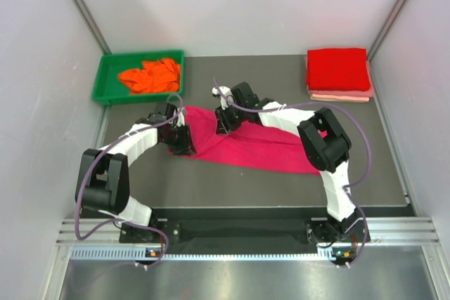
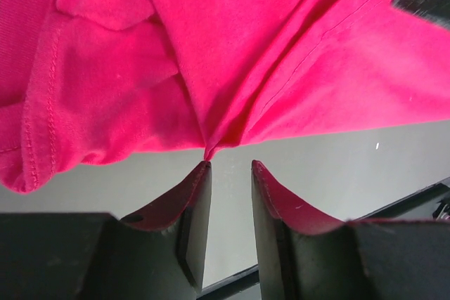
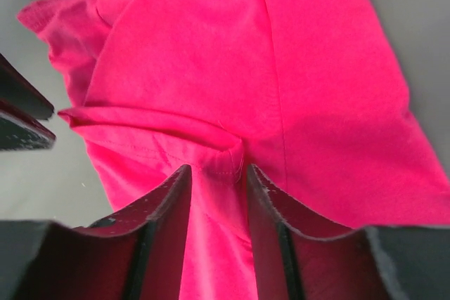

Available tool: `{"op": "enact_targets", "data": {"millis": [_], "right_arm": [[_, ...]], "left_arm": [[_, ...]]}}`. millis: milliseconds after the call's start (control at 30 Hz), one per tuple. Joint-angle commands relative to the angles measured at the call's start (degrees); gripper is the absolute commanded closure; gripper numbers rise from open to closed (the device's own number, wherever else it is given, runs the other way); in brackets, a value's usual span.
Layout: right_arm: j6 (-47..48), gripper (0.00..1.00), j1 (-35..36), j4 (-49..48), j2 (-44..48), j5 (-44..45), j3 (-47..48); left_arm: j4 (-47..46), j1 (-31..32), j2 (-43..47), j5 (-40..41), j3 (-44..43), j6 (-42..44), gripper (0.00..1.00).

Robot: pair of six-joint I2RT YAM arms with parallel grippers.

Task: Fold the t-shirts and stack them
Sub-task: Fold the tshirt

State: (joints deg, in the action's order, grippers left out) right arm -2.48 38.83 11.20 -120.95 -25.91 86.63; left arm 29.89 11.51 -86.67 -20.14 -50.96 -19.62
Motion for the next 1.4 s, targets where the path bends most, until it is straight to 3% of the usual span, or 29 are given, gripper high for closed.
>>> {"op": "enact_targets", "data": {"millis": [0,233,367,667,1033,1100,1167,1200,1233,1367], "right_arm": [[1.51,0.65,0.55,-1.44,-0.26,-0.1,3.11],[-0.24,0.88,0.46,-3.82,1.76,-0.37,0.56],[-0.24,1.0,0.46,-4.26,2.56,-0.28,-0.5],[-0.42,1.0,0.46,-4.7,2.91,0.07,-1.46],[-0.77,1.0,0.46,-5.14,3.35,-0.1,-1.99],[-0.68,1.0,0.46,-5.14,3.43,-0.19,-2.08],[-0.68,1.0,0.37,-5.05,3.7,-0.1,-2.52],[-0.94,1.0,0.28,-5.14,4.22,-0.02,-2.78],[-1.21,1.0,0.28,-5.83,4.49,0.07,-3.3],[-3.05,1.0,0.11,-10.14,7.21,1.91,-8.48]], "left_arm": [[-3.78,0.27,-0.16,-1.13,0.86,0.46,0.65],[-5.28,0.36,-1.3,-1.83,0.6,1.16,0.67],[-3.96,1.06,-2.1,2.63,-0.19,1.69,0.66],[-2.91,3.7,-0.6,10.82,0.68,1.16,0.63],[-4.75,4.93,-1.39,9.77,0.51,0.72,0.62],[-5.28,5.37,-0.87,9.16,0.6,0.81,0.7],[-4.93,6.15,-0.43,8.54,-0.01,0.98,0.83],[-4.32,6.42,-0.08,8.89,-0.28,0.98,0.96],[-3.36,6.68,0.19,8.98,-0.54,0.98,1.0],[-0.8,8.09,2.03,10.29,-1.6,-0.16,1.0]]}}
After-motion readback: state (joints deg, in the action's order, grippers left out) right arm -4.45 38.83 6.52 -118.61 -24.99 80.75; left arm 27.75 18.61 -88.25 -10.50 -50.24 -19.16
